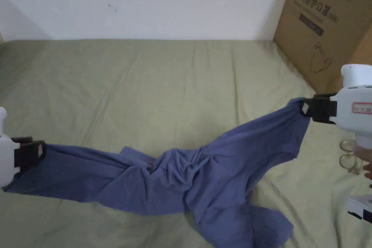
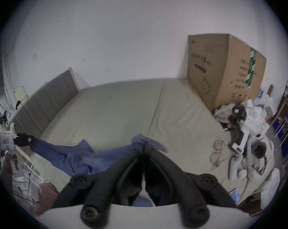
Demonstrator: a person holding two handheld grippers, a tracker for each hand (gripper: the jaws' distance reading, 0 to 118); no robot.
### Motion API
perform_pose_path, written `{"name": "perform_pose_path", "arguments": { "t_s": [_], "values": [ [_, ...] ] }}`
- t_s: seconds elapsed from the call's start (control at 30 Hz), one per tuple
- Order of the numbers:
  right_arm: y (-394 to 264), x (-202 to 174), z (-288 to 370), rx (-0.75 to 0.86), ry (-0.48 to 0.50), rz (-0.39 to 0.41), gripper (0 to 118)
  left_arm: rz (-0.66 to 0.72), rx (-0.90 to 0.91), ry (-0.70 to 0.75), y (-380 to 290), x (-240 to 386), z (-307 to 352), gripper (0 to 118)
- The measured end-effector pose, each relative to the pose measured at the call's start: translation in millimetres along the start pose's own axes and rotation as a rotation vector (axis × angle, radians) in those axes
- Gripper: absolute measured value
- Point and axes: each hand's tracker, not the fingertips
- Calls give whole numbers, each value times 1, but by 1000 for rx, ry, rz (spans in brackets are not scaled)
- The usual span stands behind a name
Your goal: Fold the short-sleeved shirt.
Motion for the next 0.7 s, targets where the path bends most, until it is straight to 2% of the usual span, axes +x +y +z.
{"name": "perform_pose_path", "arguments": {
  "t_s": [0.43,0.5,0.57,0.7],
  "values": [
    [108,29,64,195,-42,-61,2,-12,204,39,105,-31,46,1],
    [125,33,67,221,-60,-70,2,4,223,38,120,-37,49,1],
    [143,35,66,246,-115,-46,2,46,235,13,136,-45,46,1],
    [182,39,55,260,-119,-83,2,38,231,17,172,-46,33,1]
  ]
}}
